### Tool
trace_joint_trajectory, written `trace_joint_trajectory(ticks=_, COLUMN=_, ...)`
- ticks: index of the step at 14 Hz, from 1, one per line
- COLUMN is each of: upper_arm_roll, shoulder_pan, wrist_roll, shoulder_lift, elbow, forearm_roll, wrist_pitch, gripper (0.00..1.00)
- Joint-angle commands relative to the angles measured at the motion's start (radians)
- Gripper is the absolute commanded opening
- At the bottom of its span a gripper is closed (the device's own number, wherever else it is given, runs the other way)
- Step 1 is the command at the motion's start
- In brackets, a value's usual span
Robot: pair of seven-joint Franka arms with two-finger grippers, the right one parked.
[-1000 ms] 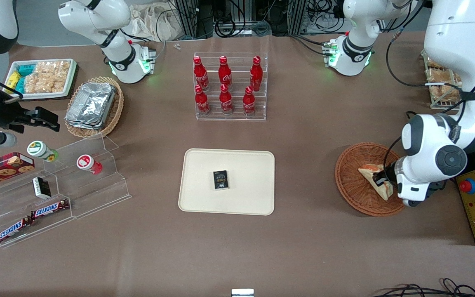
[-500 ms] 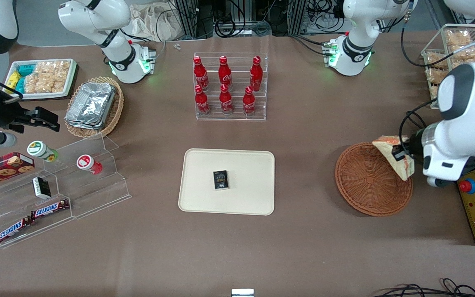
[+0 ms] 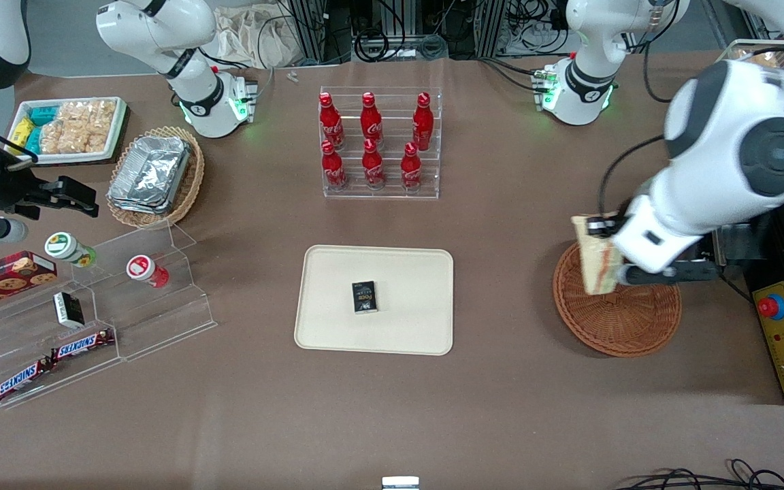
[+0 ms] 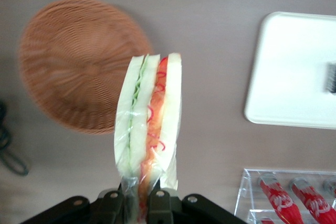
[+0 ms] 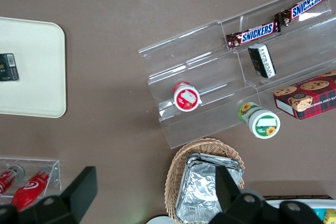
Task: Place sandwich from basket to tray
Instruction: 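Carry the sandwich with the left gripper over the cream tray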
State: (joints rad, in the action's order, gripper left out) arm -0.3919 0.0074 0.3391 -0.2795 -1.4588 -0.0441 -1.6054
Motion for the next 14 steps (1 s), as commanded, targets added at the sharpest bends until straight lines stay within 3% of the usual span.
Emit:
trace_joint_trajectory(ticks=1, upper_arm_roll=-0.005, shoulder_pan=-0.11, wrist_roll=-0.009, shoulder_lift=-0.068, elbow=0.014, forearm_roll=-0.037, wrist_pitch=-0.083, gripper=0.0)
trace_joint_trajectory(ticks=3, upper_arm_roll=-0.005, shoulder_pan=-0.196, wrist_roll=0.017, shoulder_lift=-0.154, elbow=0.026, forearm_roll=-0.1, wrist_pitch=-0.111, gripper=0.0)
trace_joint_trajectory(ticks=7, upper_arm_roll=0.001, shoulder_pan=-0.303, wrist_roll=0.098, shoulder_lift=-0.309, elbow=0.089, forearm_roll=-0.121, wrist_pitch=-0.175, gripper=0.0)
trace_joint_trajectory(ticks=14, upper_arm_roll=0.011, shoulder_pan=-0.371, wrist_roll=0.251, shoulder_lift=-0.47, elbow=0.118, forearm_roll=-0.14, wrist_pitch=-0.384, gripper=0.0)
